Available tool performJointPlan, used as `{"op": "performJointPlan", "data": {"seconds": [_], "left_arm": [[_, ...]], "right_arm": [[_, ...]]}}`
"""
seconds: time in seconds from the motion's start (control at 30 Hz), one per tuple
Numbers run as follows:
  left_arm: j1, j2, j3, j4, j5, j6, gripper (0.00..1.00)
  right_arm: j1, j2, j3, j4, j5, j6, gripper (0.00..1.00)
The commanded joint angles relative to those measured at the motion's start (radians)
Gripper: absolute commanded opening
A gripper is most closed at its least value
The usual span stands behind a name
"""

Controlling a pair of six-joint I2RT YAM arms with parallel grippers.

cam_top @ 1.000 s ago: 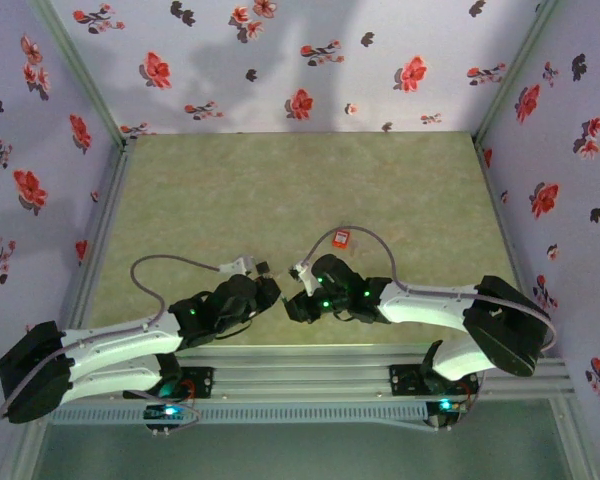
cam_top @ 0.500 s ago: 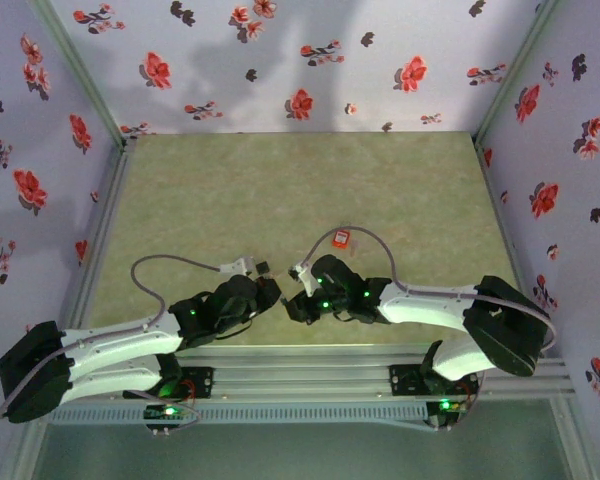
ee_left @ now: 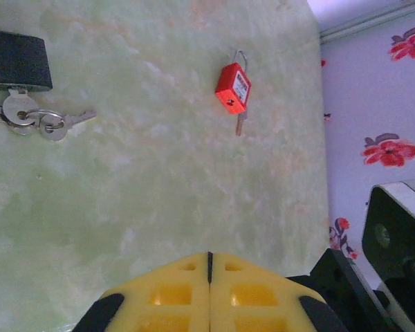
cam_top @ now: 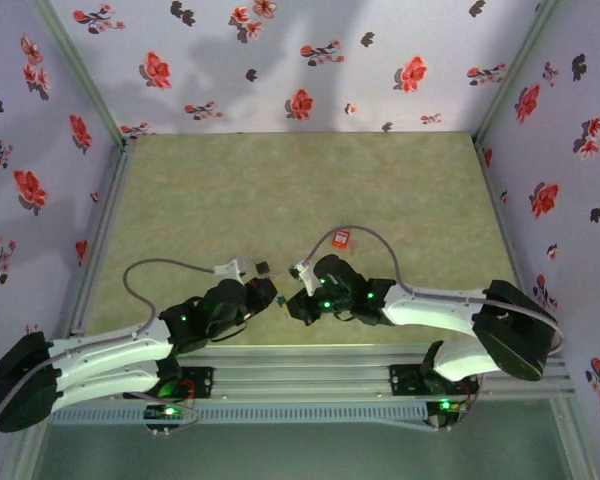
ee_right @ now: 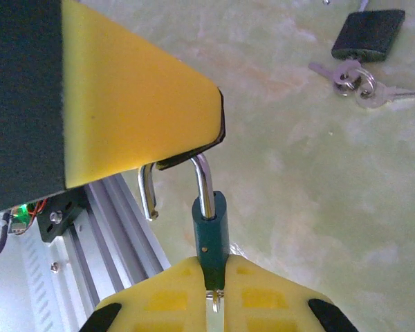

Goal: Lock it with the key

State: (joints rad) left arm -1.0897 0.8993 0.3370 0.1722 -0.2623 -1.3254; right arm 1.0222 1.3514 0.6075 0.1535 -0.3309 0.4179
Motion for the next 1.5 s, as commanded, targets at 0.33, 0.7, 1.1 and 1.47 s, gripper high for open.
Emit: {"op": "performJointPlan", "data": {"seconds": [0.33, 0.7, 1.1, 1.47], "left_arm": [[-0.013, -0.045, -0.032, 0.079, -0.003, 0.028, 0.0], [-0.014, -0.012, -0.032, 0.114, 0.014, 0.022, 0.0], [-0.014, -0.001, -0.032, 0.127, 0.015, 0.021, 0.0], [-0.018, 0.007, -0.059, 0.152, 0.02, 0.017, 0.0]], "right_arm": [[-0.001, -0.035, -0.033, 0.067, -0.035, -0.001, 0.11], [-0.001, -0.04, -0.041, 0.082, -0.032, 0.004, 0.18], [0.0, -0.052, -0.05, 0.095, -0.023, 0.008, 0.21], [-0.001, -0.056, -0.057, 0.107, -0.013, 0.012, 0.19]]}}
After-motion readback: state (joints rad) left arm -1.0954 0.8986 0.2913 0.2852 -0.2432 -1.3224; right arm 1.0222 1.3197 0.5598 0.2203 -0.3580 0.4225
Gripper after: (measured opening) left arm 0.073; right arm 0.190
